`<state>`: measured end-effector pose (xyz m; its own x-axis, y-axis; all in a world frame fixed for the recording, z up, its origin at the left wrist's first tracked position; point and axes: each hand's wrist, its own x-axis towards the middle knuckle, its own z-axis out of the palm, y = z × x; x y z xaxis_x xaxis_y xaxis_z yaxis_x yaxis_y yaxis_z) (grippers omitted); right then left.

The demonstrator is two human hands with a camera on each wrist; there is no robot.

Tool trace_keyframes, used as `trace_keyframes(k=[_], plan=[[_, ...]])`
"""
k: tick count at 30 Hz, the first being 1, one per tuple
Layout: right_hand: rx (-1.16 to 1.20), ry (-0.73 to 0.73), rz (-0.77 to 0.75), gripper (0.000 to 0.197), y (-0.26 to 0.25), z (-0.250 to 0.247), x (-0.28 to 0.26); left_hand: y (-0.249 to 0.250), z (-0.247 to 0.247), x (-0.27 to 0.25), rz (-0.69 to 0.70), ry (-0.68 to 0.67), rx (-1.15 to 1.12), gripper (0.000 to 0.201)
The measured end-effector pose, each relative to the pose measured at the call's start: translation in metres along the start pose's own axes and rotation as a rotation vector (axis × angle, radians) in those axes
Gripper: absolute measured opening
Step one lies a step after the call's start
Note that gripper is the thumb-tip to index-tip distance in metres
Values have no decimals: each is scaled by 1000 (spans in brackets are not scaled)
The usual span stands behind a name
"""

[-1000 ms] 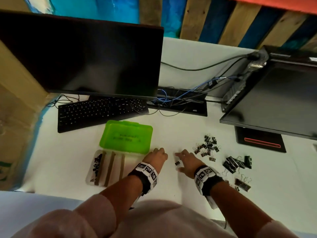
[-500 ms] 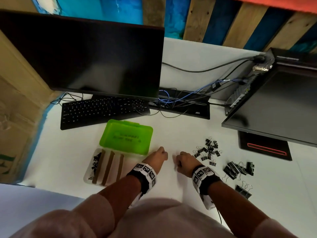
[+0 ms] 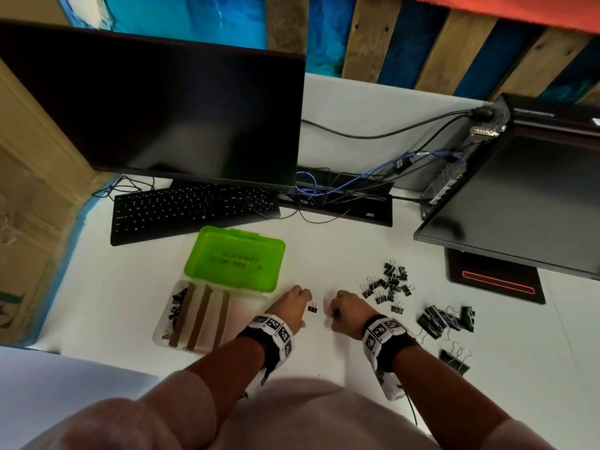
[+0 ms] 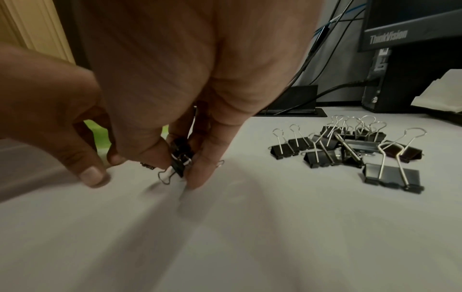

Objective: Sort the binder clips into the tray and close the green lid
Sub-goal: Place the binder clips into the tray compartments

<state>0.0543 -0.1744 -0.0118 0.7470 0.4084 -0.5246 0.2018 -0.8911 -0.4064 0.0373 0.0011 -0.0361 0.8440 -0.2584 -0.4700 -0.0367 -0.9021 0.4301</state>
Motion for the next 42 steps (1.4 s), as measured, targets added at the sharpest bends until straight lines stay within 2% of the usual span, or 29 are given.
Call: trace_keyframes(k=[3, 7, 12, 18, 23, 26, 30, 34, 42], plan=[[9, 9, -13, 19, 0, -1, -4, 9, 3, 2, 25, 35, -17, 49], [-9, 7, -37, 19, 0, -2, -8, 16, 4, 3, 41, 48, 18, 18], [16, 73, -97, 22, -18, -16, -2, 7, -17, -6, 13, 151, -92, 11], [63, 155, -261, 23, -85, -35, 29, -28, -77, -40, -79, 451, -335, 3], [61, 95, -458, 22, -172, -25, 56, -103, -99, -100, -203, 599, -383, 8], [28, 55, -550, 22, -217, -10, 66, -141, -94, -133, -353, 564, -424, 6], [-6, 1, -600, 22, -260, 12, 79, -173, -79, -166, -456, 563, -513, 15], [-73, -59, -604, 22, -283, 27, 89, -188, -66, -180, -452, 500, -517, 8], [-297, -173, -648, 26, -302, 42, 94, -202, -51, -186, -449, 471, -612, 45]])
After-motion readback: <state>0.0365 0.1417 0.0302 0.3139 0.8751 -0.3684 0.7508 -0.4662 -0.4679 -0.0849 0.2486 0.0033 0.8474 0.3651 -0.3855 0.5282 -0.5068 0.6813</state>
